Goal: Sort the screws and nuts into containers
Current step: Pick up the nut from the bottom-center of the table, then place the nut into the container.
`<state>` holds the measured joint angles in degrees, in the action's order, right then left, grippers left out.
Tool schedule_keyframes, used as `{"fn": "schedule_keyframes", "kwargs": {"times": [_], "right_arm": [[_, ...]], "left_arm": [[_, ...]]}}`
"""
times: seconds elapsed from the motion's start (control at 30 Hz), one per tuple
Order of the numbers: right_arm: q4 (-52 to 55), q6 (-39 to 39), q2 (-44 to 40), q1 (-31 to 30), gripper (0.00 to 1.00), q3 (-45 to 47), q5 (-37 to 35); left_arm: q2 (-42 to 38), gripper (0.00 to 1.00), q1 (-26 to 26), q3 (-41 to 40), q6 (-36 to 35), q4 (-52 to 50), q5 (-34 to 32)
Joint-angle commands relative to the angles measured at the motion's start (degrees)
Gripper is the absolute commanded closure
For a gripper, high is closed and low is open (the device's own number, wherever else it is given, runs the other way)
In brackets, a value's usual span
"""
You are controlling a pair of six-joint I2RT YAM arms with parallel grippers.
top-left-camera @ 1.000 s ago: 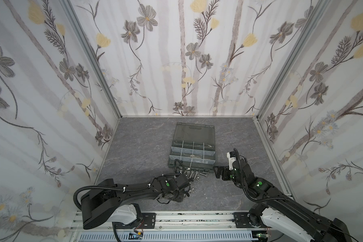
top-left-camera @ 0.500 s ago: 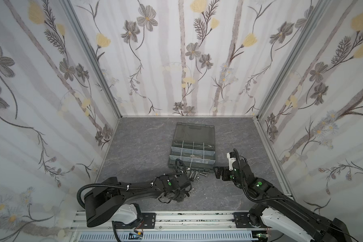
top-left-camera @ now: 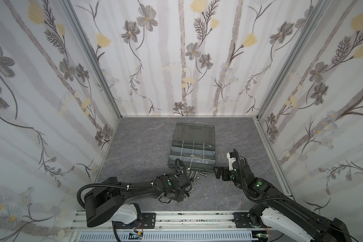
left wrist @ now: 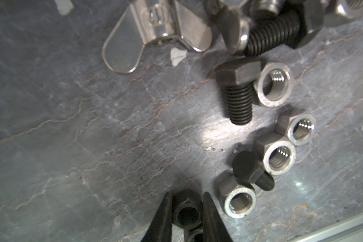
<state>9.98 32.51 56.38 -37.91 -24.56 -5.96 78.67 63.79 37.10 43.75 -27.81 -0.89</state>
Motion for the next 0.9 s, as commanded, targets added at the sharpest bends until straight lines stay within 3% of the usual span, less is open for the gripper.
{"fn": "schedule_keyframes", "kwargs": {"times": [0.0, 0.27, 0.57, 0.87], "right_arm": [[-1.9, 0.7, 0.1, -0.1, 0.00, 0.0, -0.6], [-1.5, 0.5, 0.0, -0.1, 0.00, -0.3, -0.7], [-1.1, 0.3, -0.5, -0.1, 0.00, -0.7, -1.1], [-0.8, 0.3, -1.2, -0.1, 0.00, -0.2, -1.5]], "left_arm": [[0.0, 0.76, -0.5, 1.7, -0.3, -0.1, -1.6], [0.9, 0.76, -6.9, 9.5, -6.0, -0.1, -4.1], [9.5, 0.76, -16.3, 22.0, -14.8, 0.3, -8.1], [18.4, 0.76, -19.0, 30.3, -19.0, 1.1, -8.6]]}}
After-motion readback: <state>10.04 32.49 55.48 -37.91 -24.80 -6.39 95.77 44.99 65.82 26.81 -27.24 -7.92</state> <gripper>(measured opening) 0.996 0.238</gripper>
